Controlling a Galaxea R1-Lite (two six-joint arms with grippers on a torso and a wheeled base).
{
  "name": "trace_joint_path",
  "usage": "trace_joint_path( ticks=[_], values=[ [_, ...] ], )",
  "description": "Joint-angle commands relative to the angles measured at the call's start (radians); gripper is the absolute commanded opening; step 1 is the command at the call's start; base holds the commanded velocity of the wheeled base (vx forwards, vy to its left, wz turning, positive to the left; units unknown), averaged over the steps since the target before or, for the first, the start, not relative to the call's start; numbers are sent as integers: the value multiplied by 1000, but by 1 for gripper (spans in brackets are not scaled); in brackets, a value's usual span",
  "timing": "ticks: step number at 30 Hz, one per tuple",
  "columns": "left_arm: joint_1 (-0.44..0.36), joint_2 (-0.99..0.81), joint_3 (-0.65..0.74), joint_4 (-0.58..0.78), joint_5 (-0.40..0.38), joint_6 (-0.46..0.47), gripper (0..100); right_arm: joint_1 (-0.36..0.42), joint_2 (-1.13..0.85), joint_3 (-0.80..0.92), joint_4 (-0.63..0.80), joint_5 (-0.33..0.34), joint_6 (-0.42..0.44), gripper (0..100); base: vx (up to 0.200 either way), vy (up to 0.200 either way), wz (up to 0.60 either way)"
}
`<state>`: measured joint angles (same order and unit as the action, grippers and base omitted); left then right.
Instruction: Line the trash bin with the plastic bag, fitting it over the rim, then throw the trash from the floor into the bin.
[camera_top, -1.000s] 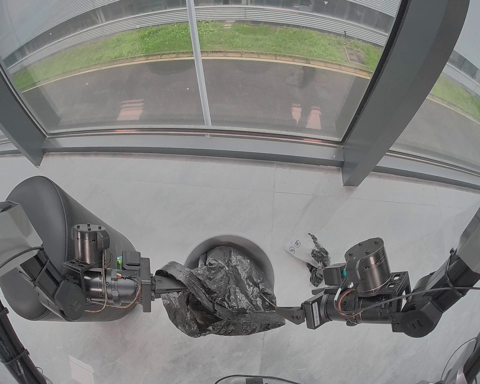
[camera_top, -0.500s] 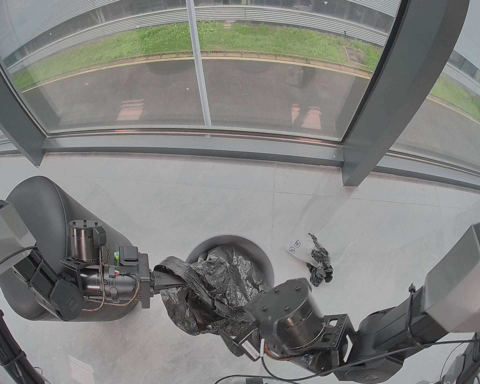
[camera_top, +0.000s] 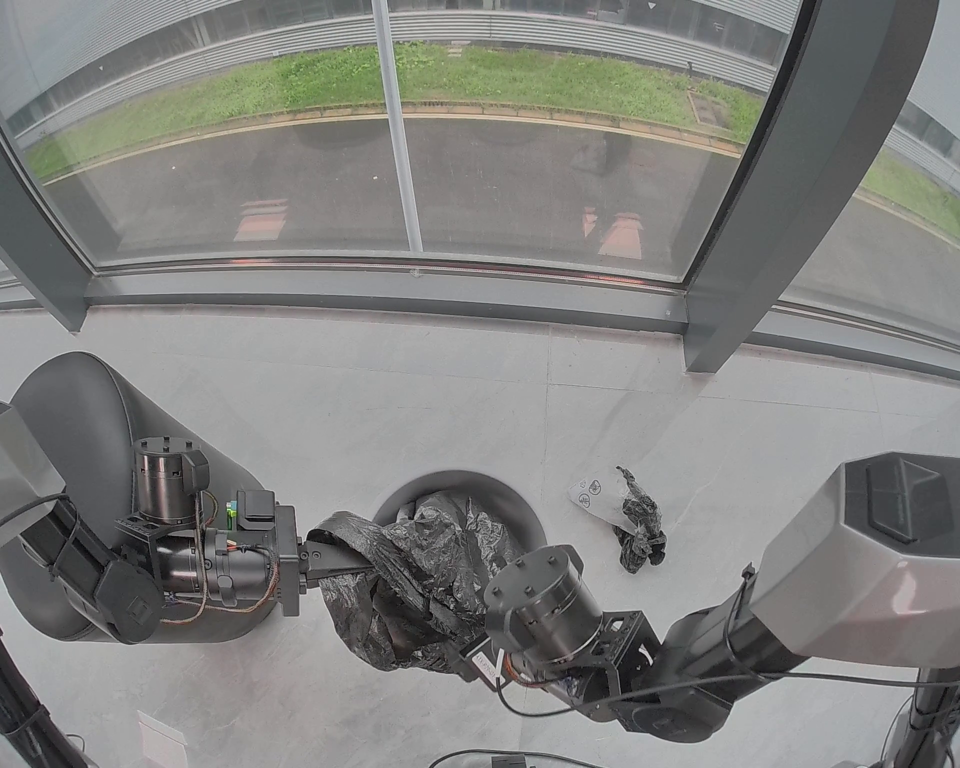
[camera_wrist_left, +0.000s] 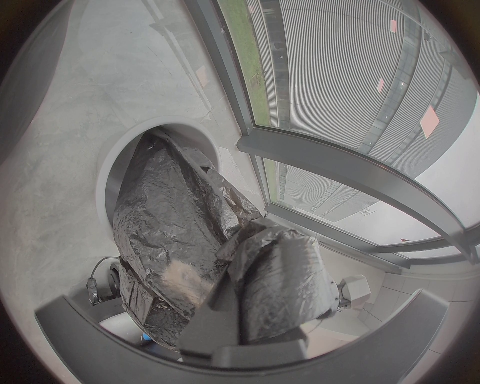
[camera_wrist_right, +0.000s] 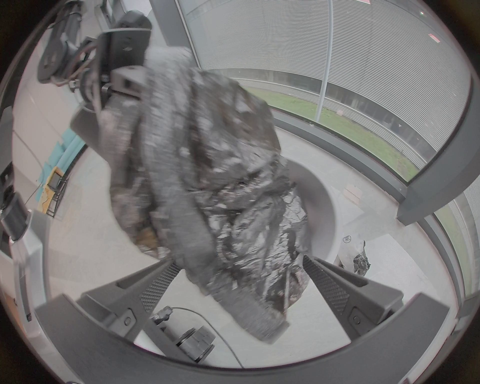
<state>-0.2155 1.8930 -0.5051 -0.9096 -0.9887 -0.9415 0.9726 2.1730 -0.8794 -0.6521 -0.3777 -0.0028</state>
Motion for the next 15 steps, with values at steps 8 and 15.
trace_joint_path(
  ticks=[8,15],
  values=[
    [-8,-15,7,0,5,1,0,-72,64,-32,-95,-9,1,100,0,0,0],
    [-54,20,14,1,174,142,0,-69,31,-26,-100,-47,-3,100,0,0,0]
  ],
)
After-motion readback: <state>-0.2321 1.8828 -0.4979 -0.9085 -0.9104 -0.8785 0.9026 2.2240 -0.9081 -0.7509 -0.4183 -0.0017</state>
